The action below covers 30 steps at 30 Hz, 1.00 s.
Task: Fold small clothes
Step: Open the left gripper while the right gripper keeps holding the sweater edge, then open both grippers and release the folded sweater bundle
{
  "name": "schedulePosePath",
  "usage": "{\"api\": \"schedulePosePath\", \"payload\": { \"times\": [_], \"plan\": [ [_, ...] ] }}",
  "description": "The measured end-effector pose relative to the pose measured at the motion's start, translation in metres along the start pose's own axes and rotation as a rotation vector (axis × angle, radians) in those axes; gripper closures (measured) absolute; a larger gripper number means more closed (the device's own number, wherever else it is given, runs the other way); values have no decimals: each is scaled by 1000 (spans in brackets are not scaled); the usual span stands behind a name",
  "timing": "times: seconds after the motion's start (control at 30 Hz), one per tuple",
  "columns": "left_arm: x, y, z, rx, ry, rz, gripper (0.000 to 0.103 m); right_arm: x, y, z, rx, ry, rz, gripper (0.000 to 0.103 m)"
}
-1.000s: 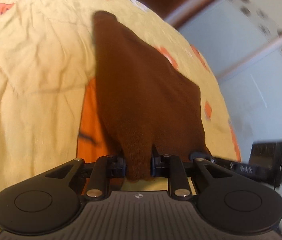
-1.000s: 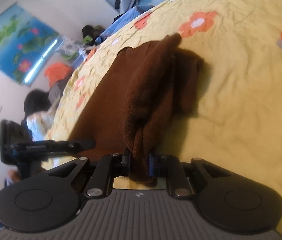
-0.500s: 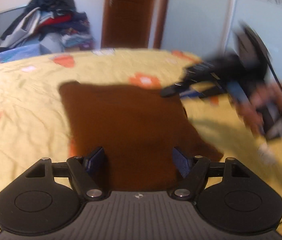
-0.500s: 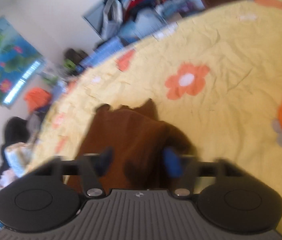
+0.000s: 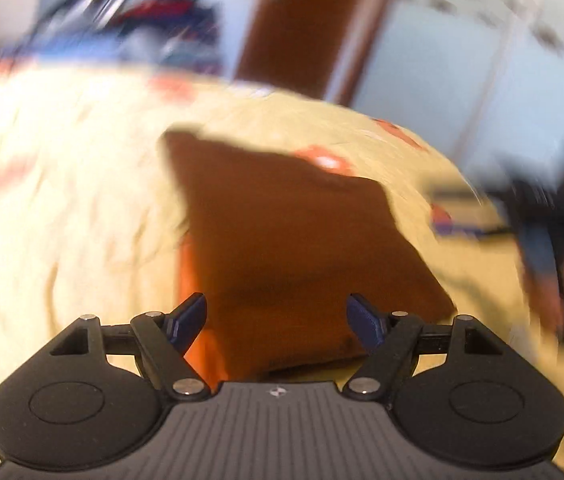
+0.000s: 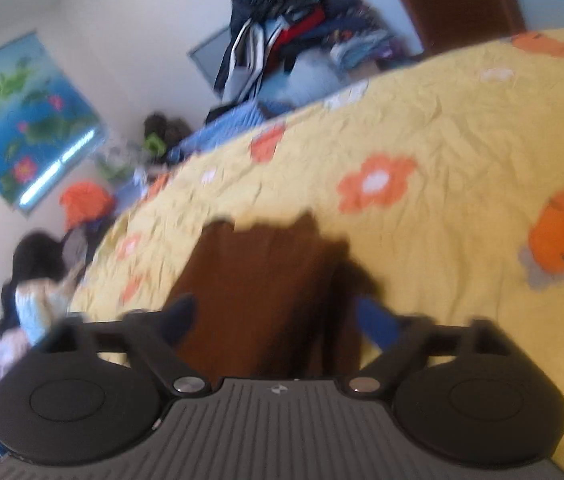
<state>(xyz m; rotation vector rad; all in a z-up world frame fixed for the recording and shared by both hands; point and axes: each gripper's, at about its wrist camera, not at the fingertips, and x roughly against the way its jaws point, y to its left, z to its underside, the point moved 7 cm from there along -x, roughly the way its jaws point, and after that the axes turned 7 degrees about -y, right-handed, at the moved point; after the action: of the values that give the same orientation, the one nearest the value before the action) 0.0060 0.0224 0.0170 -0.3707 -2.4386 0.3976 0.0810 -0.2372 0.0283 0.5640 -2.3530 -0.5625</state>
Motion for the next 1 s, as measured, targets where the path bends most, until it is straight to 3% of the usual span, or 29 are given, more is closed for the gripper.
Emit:
{"api": "schedulePosePath", "payload": {
  "times": [0.07, 0.13, 0.2, 0.23, 0.27, 0.3, 0.43, 0.5, 0.53, 0.57, 0.63, 0.67, 0.7, 0.73, 0.8, 0.83, 0.87, 0.9, 0.93, 1.0],
  "plan": [
    [-14, 21, 0, 151, 70, -2, 27, -5, -10, 22, -90, 75, -27, 16],
    [-31, 28, 2, 259, 117, 72, 27, -20, -18, 43, -227, 153, -99, 33],
    [-40, 22, 1, 279, 136, 111, 34, -29, -15, 57, -270, 189, -144, 64],
    [-44, 19, 0, 272, 158, 111, 41, -29, -15, 59, -270, 192, -142, 69],
    [-47, 17, 0, 262, 184, 89, 74, -28, -14, 59, -269, 197, -142, 74],
    [-45, 15, 2, 255, 203, 94, 82, -21, -11, 58, -252, 197, -154, 78],
    [-18, 17, 10, 225, 210, 142, 85, 9, -4, 60, -181, 207, -190, 81],
    [-18, 19, 21, 190, 221, 111, 83, 6, -11, 75, -157, 243, -150, 83],
    [-21, 22, 24, 179, 211, 105, 82, 7, -13, 78, -161, 218, -169, 86],
    [-19, 21, 22, 173, 199, 107, 80, 8, -15, 77, -189, 208, -175, 84],
    [-9, 16, 15, 134, 181, 66, 72, 14, -13, 68, -220, 225, -168, 67],
    [-1, 14, 7, 85, 141, 32, 67, 21, -12, 55, -196, 183, -134, 53],
    [8, 8, -2, 17, 83, -6, 63, 29, -9, 40, -145, 113, -101, 48],
    [19, -2, -10, -85, 15, -45, 59, 34, -4, 26, -86, 51, -75, 48],
    [20, -29, -20, -252, -62, -66, 28, 30, 12, 0, -16, -17, -62, 48],
    [15, -41, -22, -301, -74, -51, 28, 21, 22, -10, -4, -22, -81, 48],
    [4, -52, -21, -321, -63, -27, 28, 9, 30, -18, 10, -17, -105, 47],
    [-10, -59, -17, -322, -31, 0, 28, 9, 30, -18, 10, -17, -105, 39],
    [-29, -61, -12, -312, 25, 5, 28, -21, 42, -23, 37, 24, -130, 34],
    [-55, -60, 1, -338, 74, -42, 27, -55, 44, -17, 88, 92, -101, 27]
  ]
}}
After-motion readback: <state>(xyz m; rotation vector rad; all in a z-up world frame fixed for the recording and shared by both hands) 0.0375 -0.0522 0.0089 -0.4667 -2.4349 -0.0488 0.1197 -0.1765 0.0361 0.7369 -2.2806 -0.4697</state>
